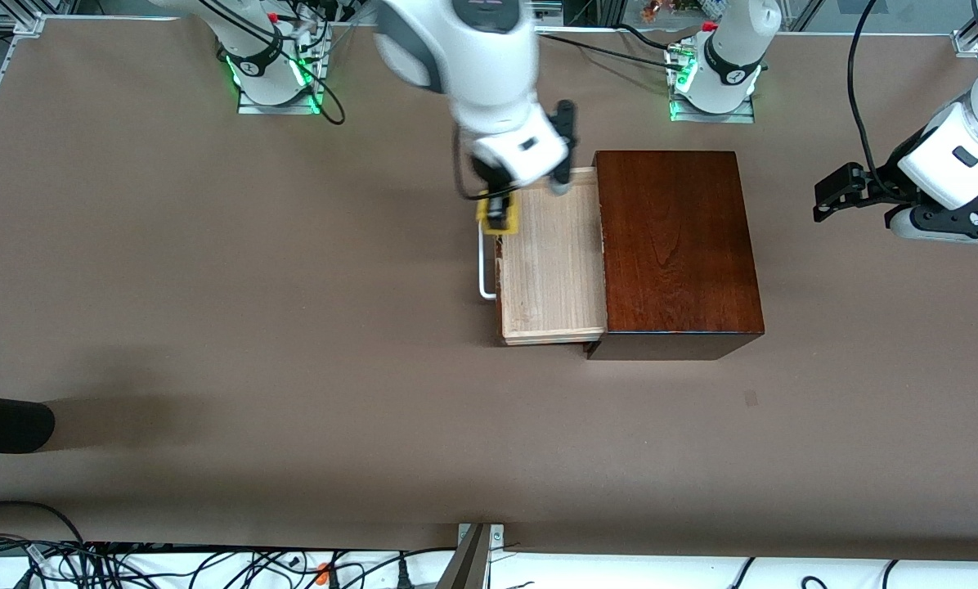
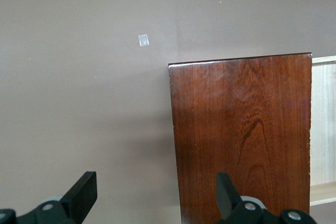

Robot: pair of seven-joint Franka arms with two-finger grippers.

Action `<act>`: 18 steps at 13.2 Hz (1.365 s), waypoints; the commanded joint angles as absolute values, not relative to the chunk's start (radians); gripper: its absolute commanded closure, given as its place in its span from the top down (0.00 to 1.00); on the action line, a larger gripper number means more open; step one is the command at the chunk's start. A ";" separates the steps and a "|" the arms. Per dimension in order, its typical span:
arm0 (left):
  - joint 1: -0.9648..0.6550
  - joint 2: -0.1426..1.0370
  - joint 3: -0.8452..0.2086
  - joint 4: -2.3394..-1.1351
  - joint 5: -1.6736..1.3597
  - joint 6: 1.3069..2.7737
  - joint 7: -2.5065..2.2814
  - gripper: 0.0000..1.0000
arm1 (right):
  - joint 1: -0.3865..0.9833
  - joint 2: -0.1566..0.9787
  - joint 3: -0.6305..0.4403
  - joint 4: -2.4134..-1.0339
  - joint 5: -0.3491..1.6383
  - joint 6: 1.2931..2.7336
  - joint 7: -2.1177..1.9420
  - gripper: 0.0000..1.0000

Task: Open drawer, take yellow block, close drawer
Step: 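Grasp the yellow cube with the right gripper and lift it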

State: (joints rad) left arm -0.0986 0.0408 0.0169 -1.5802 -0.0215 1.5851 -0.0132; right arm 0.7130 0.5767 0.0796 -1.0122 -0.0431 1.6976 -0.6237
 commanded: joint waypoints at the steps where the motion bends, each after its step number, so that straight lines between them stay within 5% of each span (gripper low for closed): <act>1: -0.112 0.051 -0.024 -1.552 -0.014 1.551 -0.002 1.00 | 0.594 0.491 0.074 -1.015 -0.014 1.672 -0.617 0.00; 8: -0.234 0.148 -0.254 -1.499 -0.005 1.565 0.005 1.00 | 0.275 0.226 0.028 -1.498 0.006 1.739 -0.387 0.00; 12: -0.434 0.312 -0.275 -1.391 0.000 1.606 0.008 1.00 | 0.218 0.238 0.005 -1.688 0.006 1.807 -0.178 0.00; 18: -0.675 0.491 -0.275 -1.391 0.135 1.791 0.341 1.00 | 0.164 0.392 0.002 -1.877 0.006 2.119 -0.080 0.00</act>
State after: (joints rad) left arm -0.6271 0.4301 -0.2866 -1.4434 0.0857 1.7654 0.2136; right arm 0.1837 0.3529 -0.0053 -1.8403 -0.0063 2.0373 -0.1126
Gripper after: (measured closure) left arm 0.000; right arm 0.449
